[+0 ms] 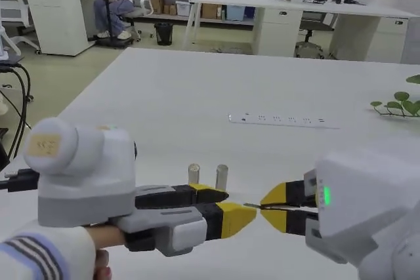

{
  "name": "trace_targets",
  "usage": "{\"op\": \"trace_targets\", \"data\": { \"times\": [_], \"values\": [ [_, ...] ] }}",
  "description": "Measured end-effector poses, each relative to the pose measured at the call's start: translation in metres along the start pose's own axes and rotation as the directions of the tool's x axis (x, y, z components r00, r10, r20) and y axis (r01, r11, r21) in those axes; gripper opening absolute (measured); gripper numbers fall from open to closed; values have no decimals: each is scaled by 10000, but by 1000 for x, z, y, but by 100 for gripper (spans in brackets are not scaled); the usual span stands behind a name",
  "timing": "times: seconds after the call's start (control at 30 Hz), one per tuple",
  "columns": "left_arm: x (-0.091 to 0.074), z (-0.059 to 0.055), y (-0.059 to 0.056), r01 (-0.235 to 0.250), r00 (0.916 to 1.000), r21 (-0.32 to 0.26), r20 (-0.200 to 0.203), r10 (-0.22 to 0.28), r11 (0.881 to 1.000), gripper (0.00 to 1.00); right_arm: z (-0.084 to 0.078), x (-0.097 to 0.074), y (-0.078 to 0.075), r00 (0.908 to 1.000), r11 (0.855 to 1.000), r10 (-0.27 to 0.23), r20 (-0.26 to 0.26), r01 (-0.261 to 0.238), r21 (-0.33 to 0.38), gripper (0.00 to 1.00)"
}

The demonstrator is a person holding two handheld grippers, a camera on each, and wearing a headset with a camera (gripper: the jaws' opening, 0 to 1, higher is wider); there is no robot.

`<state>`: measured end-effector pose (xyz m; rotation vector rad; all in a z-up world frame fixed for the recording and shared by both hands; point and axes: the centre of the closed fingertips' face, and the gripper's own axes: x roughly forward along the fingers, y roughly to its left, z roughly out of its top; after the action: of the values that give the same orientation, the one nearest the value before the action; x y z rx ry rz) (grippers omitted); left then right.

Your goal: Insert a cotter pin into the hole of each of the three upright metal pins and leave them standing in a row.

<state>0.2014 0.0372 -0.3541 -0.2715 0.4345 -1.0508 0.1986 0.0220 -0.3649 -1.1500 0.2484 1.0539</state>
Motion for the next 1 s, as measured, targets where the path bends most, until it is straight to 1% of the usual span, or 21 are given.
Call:
{"op": "trace_targets", "data": {
  "times": [0.13, 0.27, 0.4, 0.53, 0.6, 0.67, 0.73, 1.0],
  "values": [
    [1, -2, -4, 186, 9998, -68, -56, -186, 9998, 14, 3, 0, 1, 10000, 10000, -4, 58, 4, -65, 0],
    [1, -5, -6, 256, 9995, 31, -195, -255, 9997, 5, 4, 1, 2, 9999, 10000, 49, 102, -49, -42, 0],
    [1, -6, -4, 226, 9994, 30, -251, -225, 9997, 5, 6, 2, 4, 9999, 9999, 104, 131, -103, -62, 0],
    [1, -4, -4, 217, 9996, 98, -183, -215, 9997, 1, 8, 3, 5, 9998, 9999, 129, 180, -128, -81, 0],
    [0, -4, -4, 278, 9994, 118, -225, -276, 9995, 0, 8, 3, 6, 9997, 9998, 155, 188, -153, -109, 0],
    [0, -5, -5, 310, 9991, 243, -310, -302, 9992, 0, 9, 2, 6, 9996, 9998, 168, 213, -166, -109, 0],
    [-1, -6, -5, 331, 9988, 241, -369, -322, 9992, 0, 10, 2, 6, 9995, 9998, 178, 244, -177, -23, 0],
    [0, -6, -8, 422, 9983, 476, -428, -402, 9980, 0, 14, 1, 7, 9993, 9998, 175, 325, -171, -131, 0]
  ]
}}
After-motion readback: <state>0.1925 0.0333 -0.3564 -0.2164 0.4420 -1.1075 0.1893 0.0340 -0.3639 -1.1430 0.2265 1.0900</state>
